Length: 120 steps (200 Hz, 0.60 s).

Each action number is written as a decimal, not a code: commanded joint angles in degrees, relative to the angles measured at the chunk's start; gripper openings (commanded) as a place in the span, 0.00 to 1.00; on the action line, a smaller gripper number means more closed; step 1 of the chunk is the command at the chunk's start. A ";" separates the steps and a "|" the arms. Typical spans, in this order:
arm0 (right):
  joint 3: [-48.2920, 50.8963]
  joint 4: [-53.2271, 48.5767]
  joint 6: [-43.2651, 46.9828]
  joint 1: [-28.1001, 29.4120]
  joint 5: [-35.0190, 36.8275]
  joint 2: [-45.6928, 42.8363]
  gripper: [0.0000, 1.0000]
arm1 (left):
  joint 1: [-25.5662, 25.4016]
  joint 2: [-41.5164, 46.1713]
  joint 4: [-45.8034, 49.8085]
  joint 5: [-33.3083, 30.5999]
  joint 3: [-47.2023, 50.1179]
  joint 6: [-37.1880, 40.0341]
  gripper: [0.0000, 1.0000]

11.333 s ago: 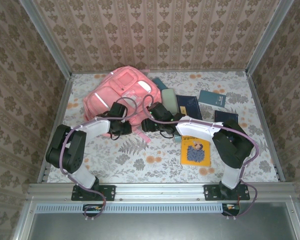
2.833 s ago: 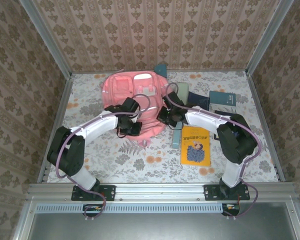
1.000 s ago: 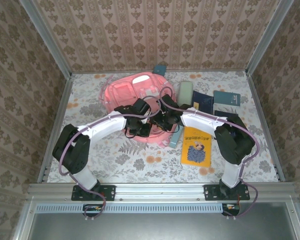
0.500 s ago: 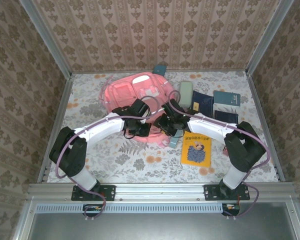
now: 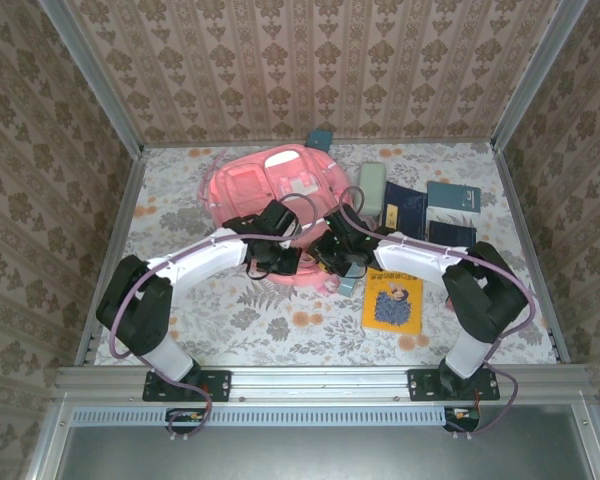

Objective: Pack the student bag

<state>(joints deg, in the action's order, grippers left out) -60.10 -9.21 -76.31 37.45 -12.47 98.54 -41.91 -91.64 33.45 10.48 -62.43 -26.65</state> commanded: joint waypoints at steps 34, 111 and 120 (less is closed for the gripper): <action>-2.51 -0.36 3.13 0.17 2.49 -0.01 0.00 | 0.38 2.98 5.02 -5.41 -0.04 0.38 0.00; -5.16 -5.02 13.23 -4.90 4.41 -7.93 0.00 | 13.00 5.78 16.33 -14.70 2.43 4.17 0.00; -5.50 -5.01 14.77 -5.31 3.44 -8.52 0.00 | 15.27 5.65 16.16 -14.76 2.16 4.98 0.00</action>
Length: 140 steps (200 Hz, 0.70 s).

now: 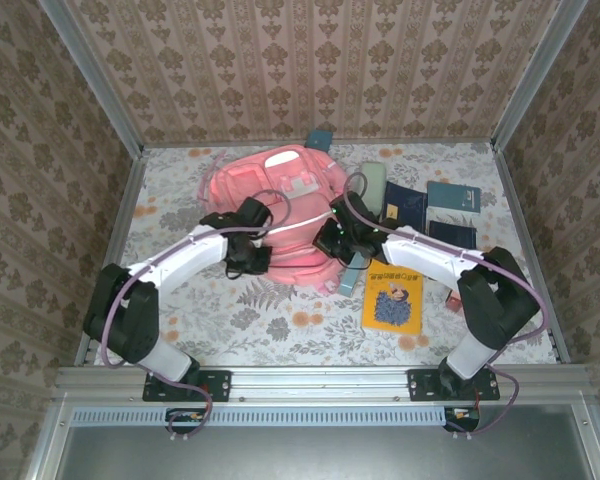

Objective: Pack the student bag

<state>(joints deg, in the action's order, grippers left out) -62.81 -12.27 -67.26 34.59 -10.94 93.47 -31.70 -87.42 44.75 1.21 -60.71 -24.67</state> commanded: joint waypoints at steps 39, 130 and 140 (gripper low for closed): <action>-5.97 -5.71 11.97 -3.82 -3.20 -3.82 0.00 | 15.32 -3.88 1.97 -4.73 -5.55 6.97 0.00; -8.66 -9.14 18.04 -5.58 -6.27 -7.55 0.00 | 27.70 -22.01 -3.55 -4.01 -21.57 7.19 0.00; -8.98 -9.31 17.92 -5.58 -6.39 -7.06 0.00 | 27.83 -22.20 -4.12 -3.78 -21.85 7.19 0.00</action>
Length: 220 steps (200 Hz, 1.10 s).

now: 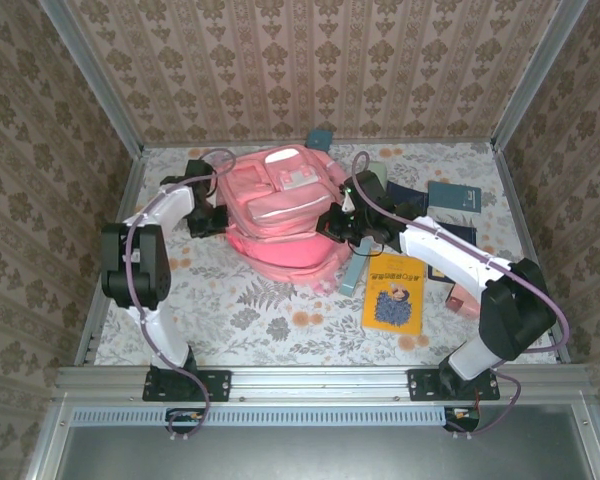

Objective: Pack the student bag

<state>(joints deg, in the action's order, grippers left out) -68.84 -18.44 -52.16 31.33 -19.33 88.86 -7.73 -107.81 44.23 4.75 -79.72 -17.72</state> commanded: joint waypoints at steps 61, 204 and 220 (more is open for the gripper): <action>-5.51 -1.01 2.06 -1.64 0.50 1.98 0.00 | 3.53 4.04 -4.24 -3.36 2.65 0.78 0.32; -1.92 -3.86 5.92 -2.09 6.49 1.13 0.54 | -18.06 24.95 -8.54 1.44 10.55 2.53 0.72; 0.48 -4.73 6.28 -3.43 7.91 -1.05 0.56 | -21.83 24.07 -9.16 1.27 9.93 3.60 0.72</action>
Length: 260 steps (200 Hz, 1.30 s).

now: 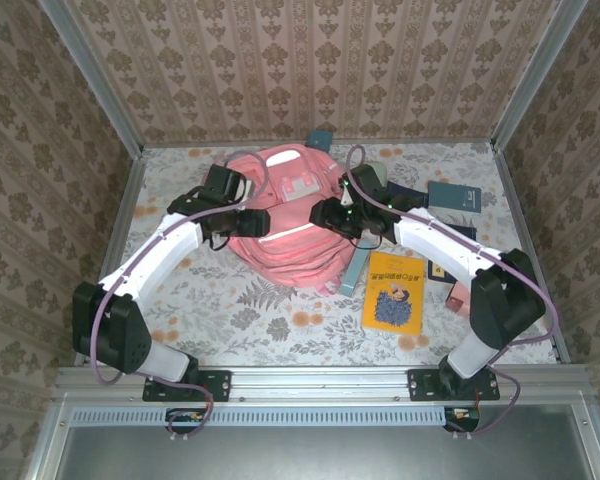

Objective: Pack the student bag

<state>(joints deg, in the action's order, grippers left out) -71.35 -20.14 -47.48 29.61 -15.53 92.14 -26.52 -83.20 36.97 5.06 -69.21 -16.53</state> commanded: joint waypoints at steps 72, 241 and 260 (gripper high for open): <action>19.41 -9.43 2.23 -11.03 15.09 -21.07 0.65 | -15.61 -10.54 -2.51 4.70 -9.03 -5.33 0.64; 43.08 -12.90 2.44 -15.64 19.22 -41.60 0.84 | -37.75 -34.06 1.20 5.03 -24.77 -19.08 0.49; 44.29 -11.40 3.01 -15.95 18.88 -41.13 0.79 | -38.08 -36.25 1.74 4.97 -26.00 -19.80 0.47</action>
<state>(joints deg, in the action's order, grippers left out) -28.80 -33.23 -46.00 14.20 3.64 51.27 -63.90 -116.77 37.65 10.55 -92.84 -33.54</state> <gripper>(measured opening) 0.819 0.484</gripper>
